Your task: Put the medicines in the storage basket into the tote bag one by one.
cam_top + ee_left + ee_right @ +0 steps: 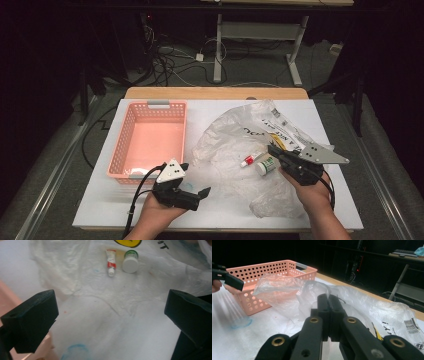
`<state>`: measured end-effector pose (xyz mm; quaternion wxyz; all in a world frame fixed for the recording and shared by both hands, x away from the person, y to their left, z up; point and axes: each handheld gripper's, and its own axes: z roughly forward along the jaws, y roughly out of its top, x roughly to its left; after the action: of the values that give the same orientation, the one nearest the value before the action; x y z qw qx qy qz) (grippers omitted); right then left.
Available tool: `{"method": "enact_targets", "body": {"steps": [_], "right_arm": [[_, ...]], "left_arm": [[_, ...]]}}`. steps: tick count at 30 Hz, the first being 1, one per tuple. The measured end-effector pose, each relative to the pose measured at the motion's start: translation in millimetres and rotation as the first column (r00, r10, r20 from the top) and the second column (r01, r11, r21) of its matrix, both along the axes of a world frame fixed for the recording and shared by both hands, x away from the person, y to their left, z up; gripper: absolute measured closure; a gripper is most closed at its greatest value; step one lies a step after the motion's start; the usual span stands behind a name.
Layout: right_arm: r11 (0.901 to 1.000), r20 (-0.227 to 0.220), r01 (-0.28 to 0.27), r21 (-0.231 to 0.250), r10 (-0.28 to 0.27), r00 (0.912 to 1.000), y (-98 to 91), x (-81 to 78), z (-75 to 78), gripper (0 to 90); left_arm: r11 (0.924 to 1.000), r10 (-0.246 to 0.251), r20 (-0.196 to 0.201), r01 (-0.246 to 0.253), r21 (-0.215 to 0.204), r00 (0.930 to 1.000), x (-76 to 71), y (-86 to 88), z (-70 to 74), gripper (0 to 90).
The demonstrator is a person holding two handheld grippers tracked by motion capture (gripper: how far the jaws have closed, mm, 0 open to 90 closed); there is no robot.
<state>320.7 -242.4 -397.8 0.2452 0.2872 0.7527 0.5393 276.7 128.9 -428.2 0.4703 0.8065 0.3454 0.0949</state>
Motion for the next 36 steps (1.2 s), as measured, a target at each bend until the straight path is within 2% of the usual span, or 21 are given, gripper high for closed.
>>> {"method": "enact_targets", "body": {"steps": [5,11,14,17,20,30,33,36], "right_arm": [[1.0,-0.001,0.002,0.002,-0.002,1.0,-0.7,0.0,0.1,90.0],[1.0,-0.001,0.003,0.002,-0.003,1.0,-1.9,-0.1,0.2,90.0],[1.0,-0.004,0.005,0.004,-0.005,1.0,-2.4,-0.2,0.1,90.0],[1.0,-0.003,0.005,0.002,-0.005,1.0,-3.0,0.0,-0.1,90.0],[1.0,-0.001,0.004,0.002,-0.004,1.0,-3.5,0.3,0.0,90.0],[1.0,-0.006,0.007,0.007,-0.007,1.0,-4.4,0.5,-0.6,90.0],[0.9999,-0.008,0.008,0.006,-0.008,0.9999,-4.5,0.6,-0.9,90.0],[1.0,-0.008,0.006,0.005,-0.006,0.9999,-4.3,0.7,-1.2,90.0]], "left_arm": [[0.998,0.059,0.017,-0.059,0.021,0.9981,3.8,16.6,0.7,0.0],[0.9927,0.121,0.024,-0.121,0.007,0.9924,8.5,36.9,4.2,0.0],[0.9876,0.156,0.027,-0.156,0.014,0.9874,11.2,47.8,4.5,0.0],[0.9788,0.195,0.051,-0.198,0.052,0.9794,13.4,57.3,3.4,0.0],[0.974,0.222,0.038,-0.223,0.038,0.9743,16.5,66.3,1.8,0.0],[0.9601,0.278,0.01,-0.278,0.03,0.9606,21.6,85.3,-1.7,0.0],[0.9575,0.287,0.003,-0.287,0.034,0.958,22.4,88.3,-2.5,0.0],[0.9566,0.291,-0.009,-0.291,0.017,0.9566,23.2,92.3,-1.9,2.7]]}}
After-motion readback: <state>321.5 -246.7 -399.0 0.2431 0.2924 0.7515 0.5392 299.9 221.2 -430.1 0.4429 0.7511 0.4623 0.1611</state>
